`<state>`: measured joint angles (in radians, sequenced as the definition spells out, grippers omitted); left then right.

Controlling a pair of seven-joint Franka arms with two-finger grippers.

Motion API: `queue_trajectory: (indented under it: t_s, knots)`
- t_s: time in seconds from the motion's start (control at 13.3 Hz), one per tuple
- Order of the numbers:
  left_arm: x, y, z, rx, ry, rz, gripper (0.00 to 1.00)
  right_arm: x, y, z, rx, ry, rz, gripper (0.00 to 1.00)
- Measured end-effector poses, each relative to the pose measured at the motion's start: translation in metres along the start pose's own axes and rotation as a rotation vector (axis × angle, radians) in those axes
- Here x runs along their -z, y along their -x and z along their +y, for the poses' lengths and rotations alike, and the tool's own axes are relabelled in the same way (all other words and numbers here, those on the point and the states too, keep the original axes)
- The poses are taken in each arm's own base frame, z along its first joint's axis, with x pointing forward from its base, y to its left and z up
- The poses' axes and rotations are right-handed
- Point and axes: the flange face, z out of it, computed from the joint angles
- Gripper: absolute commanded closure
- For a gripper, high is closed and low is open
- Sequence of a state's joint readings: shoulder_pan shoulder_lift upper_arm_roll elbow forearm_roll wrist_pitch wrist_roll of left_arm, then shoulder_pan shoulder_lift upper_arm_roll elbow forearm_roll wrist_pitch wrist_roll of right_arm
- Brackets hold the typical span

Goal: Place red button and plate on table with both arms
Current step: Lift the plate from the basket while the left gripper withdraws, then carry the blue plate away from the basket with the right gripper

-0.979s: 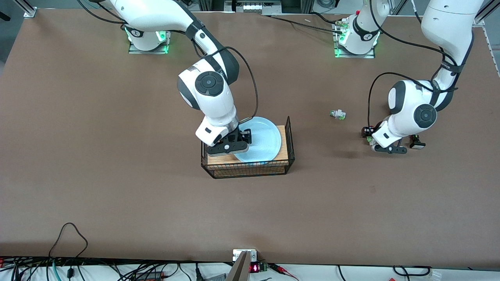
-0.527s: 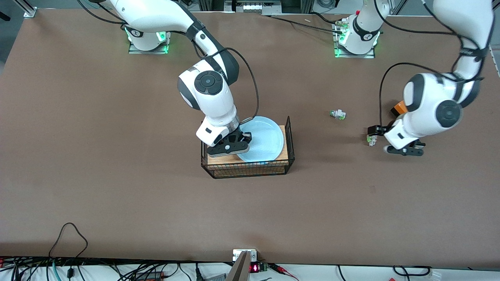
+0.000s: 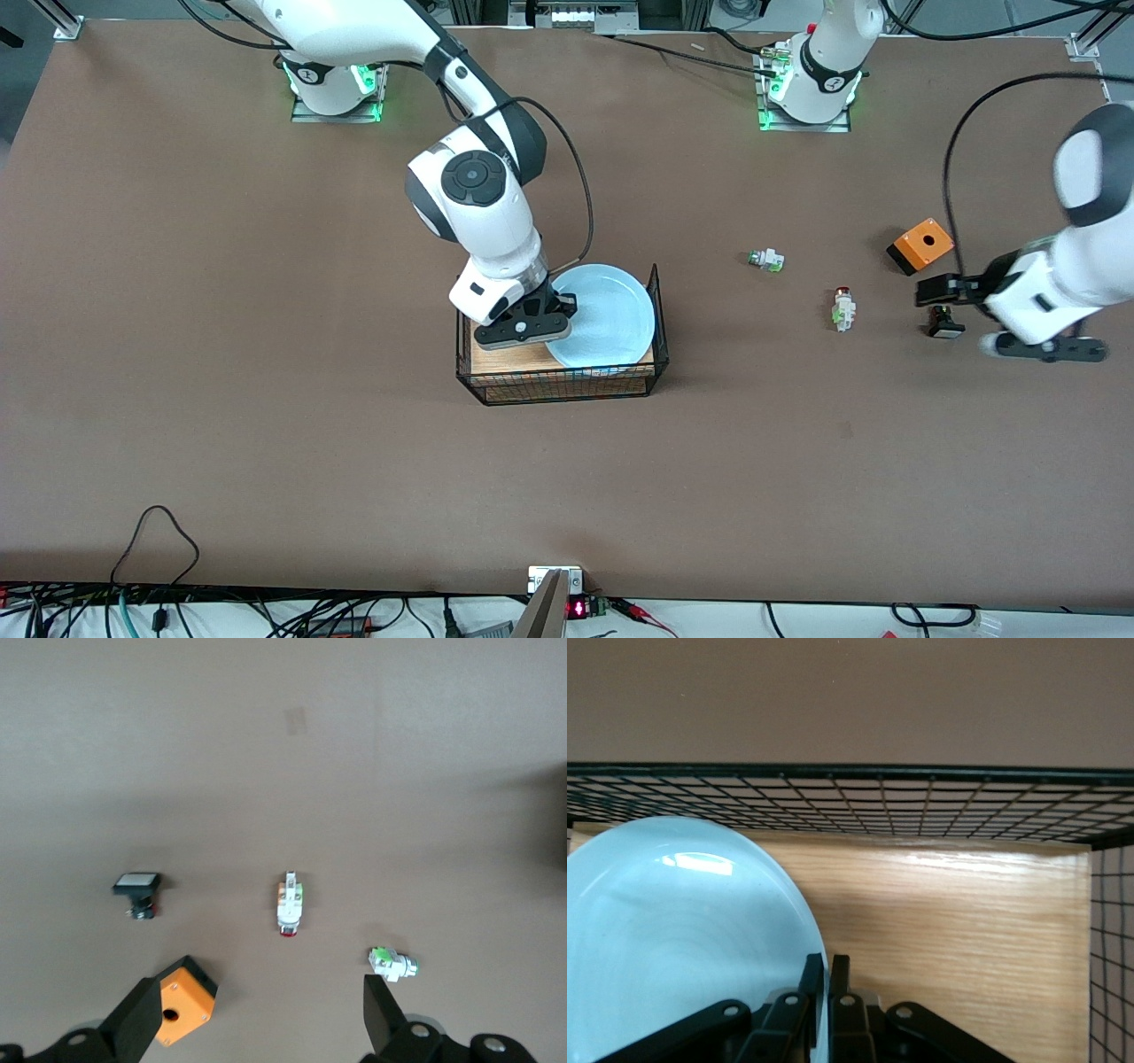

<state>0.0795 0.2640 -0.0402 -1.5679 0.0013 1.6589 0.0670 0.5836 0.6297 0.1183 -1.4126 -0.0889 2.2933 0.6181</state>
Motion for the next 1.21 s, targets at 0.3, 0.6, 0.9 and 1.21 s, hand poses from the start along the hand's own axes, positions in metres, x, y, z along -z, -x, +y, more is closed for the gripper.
queue_trajectory:
  t_s: [0.3, 0.6, 0.9, 1.21]
  knots:
    - [0.027, 0.003, 0.002, 0.076, 0.002, -0.009, 0.00, 0.049, 0.002, 0.000, -0.011, 0.018, -0.037, 1.00]
    - [0.048, 0.004, 0.014, 0.079, 0.000, 0.018, 0.00, 0.077, 0.008, 0.003, -0.025, 0.021, -0.068, 1.00]
    - [0.074, 0.005, 0.010, 0.070, -0.001, 0.072, 0.00, 0.118, 0.018, 0.008, -0.036, 0.033, -0.113, 1.00]
    - [0.107, 0.017, 0.007, 0.076, -0.005, 0.133, 0.00, 0.190, 0.006, 0.066, -0.040, -0.017, -0.199, 0.99]
